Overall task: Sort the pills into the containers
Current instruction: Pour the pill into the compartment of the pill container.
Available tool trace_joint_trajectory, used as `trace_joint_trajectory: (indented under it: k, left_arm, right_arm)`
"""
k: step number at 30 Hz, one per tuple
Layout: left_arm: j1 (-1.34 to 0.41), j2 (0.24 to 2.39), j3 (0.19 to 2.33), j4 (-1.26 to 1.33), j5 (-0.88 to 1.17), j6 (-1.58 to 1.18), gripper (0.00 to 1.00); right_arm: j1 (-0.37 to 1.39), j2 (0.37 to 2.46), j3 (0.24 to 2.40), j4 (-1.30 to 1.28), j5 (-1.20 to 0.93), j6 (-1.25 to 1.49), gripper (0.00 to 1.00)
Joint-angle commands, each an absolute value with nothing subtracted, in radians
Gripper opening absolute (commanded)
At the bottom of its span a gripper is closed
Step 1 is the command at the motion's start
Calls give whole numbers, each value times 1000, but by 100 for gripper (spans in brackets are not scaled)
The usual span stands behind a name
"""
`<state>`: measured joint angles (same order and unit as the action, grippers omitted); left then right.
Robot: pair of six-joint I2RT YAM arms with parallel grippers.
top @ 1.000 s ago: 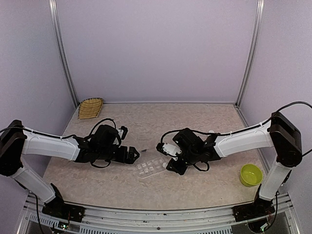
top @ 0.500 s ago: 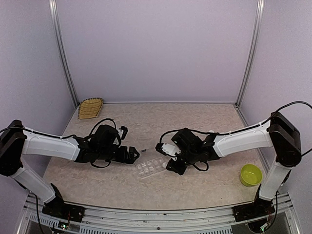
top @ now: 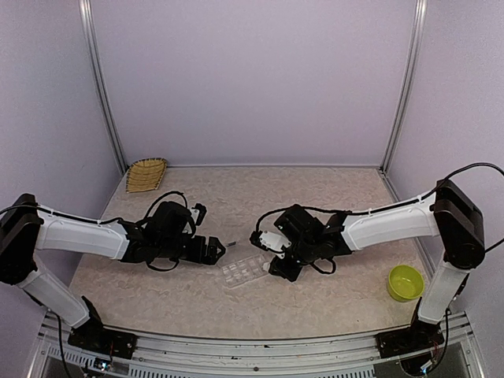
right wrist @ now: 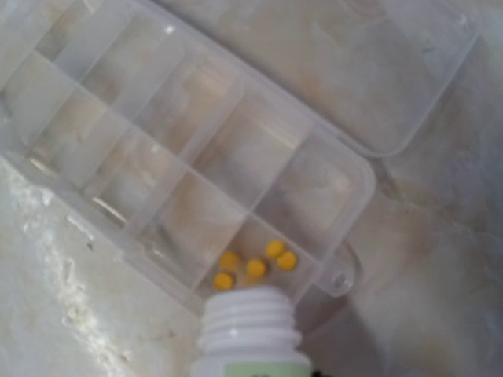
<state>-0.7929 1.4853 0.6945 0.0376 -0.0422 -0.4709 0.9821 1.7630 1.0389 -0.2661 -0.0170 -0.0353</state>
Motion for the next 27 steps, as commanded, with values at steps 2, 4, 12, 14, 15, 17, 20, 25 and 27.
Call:
trace_joint_trajectory:
  k: [2,4,12,14,15,17,20,25,27]
  left_arm:
    - [-801,1471,686,63,-44,-481,99]
    - [-801,1471,686,64,-44,-480,99]
    - [-801,1467,679,64,-48,-481,99]
    - [-801,1467,678,64,-48,-480,99]
    - [-801,1467,678,64,-49,-480,99]
    - [-801,1466,678,64,-48,-480,99]
    - [-801,1465,678,64,-49,-481,99]
    - [-801,1463,680,61,-49,-482,99]
    - [-801,1462,680,61,-49,-482,99]
  right_arm:
    - [995,1785,1062,-331,-1,-46,9]
    - [994,1788,1066,-333,-1,-46,9]
    - [995,1782,1027,-272,5,-46,8]
    - [995,1777,1010,-241,2,-46,8]
    - [994,1775,1003,-224,0,-44,8]
    - [995,1770,991,-200,0,-42,8]
    - [995,1758,971,-168,3,-38,8]
    - [994,1733,931,-113,2,-35,8]
    - [994,1723,912,-88,6,-34,7]
